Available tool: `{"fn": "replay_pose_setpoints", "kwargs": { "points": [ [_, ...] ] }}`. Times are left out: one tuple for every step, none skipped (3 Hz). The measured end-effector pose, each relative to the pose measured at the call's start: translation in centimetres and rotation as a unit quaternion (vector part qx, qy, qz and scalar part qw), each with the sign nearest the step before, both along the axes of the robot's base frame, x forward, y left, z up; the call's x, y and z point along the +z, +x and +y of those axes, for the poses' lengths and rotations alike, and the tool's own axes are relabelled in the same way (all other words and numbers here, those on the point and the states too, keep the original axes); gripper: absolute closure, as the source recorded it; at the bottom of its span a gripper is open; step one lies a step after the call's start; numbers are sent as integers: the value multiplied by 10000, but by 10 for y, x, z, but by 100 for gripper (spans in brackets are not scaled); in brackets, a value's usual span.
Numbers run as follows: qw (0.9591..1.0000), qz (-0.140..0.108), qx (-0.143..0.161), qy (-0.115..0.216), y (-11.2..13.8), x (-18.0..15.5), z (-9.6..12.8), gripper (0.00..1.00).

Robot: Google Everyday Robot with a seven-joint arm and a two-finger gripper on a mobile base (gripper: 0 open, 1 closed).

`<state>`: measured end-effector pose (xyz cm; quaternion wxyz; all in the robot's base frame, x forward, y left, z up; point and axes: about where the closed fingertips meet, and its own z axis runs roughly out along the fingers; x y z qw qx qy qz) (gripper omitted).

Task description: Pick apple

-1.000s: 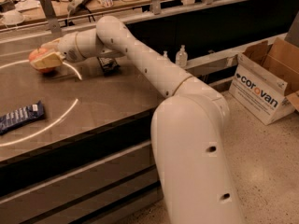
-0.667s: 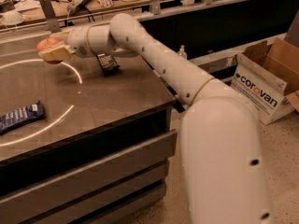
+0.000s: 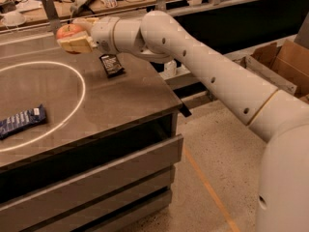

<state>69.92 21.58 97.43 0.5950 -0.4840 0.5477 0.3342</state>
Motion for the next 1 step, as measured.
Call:
{"fn": "replay_pose_setpoints", "kwargs": {
  "points": [
    [10000, -5, -89, -4, 0, 1, -9, 100]
  ]
}}
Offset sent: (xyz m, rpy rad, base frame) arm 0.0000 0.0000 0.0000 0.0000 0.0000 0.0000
